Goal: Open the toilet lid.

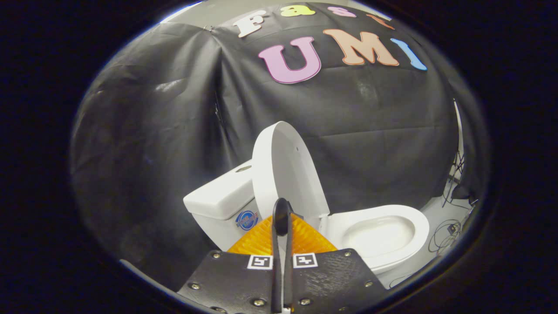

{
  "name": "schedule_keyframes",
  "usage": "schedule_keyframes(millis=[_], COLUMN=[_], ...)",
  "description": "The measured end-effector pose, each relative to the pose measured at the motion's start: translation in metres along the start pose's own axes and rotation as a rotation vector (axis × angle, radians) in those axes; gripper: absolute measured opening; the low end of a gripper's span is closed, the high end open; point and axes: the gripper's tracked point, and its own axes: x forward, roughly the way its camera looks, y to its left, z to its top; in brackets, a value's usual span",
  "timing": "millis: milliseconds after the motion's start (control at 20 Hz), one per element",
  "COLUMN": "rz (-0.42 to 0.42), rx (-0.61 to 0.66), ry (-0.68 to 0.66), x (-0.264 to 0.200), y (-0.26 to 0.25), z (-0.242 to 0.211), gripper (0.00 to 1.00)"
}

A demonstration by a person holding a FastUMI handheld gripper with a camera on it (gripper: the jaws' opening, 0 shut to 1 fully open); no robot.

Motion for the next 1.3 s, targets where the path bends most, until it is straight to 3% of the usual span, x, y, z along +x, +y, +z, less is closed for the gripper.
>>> schedule_keyframes(millis=[700,1000,1200,1300], rz=[0.085,0.117,0.096,0.083], rx=[-0.022,-0.089,-0.154,-0.171], ry=[-0.095,-0.070,-0.069,-0.068], x=[0.004,0.001,-0.011,-0.017], y=[0.017,0.022,0.013,0.005], z=[-0.008,-0.013,-0.009,-0.005], gripper=[0.03,0.12,0.16,0.32])
